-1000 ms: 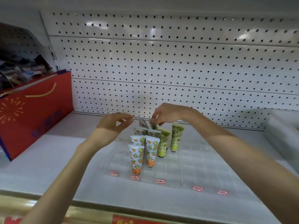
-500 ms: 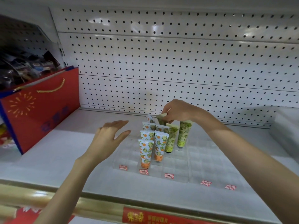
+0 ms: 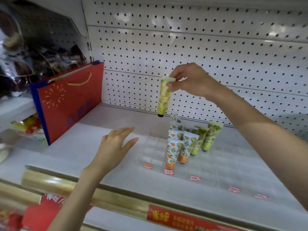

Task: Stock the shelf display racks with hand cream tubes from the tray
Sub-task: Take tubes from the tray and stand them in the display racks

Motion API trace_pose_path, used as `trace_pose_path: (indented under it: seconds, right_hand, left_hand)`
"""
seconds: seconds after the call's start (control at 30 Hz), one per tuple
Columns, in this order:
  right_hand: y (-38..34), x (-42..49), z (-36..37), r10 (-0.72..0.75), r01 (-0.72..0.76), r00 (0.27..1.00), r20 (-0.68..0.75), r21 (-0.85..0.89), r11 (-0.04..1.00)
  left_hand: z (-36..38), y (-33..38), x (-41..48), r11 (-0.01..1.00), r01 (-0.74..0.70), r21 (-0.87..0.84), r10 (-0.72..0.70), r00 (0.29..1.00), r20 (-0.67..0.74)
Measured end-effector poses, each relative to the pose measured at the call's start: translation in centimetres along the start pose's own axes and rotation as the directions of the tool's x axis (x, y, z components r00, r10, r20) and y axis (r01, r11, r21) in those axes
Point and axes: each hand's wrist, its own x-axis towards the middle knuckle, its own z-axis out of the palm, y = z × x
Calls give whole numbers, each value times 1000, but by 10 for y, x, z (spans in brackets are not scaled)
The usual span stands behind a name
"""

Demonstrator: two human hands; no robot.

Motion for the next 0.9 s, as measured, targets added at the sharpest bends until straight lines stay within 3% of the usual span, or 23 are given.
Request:
trace_pose_path:
  seconds: [0.2,0.43,0.9]
  right_hand:
    - [8,12,51,65,-48,983,172,-102,994]
    - [23,14,69,133,-83,965,225,-219,972]
    - [31,4,64,169,-105,958,231,-264,959]
  left_hand:
    - [-1,-11,-10,999,39,-32,-39,999,12]
    - [-2,-14,-15,997,35,-73,-34,999,19]
    - [-13,-2,-11,990,26,-139,-24,1000,13]
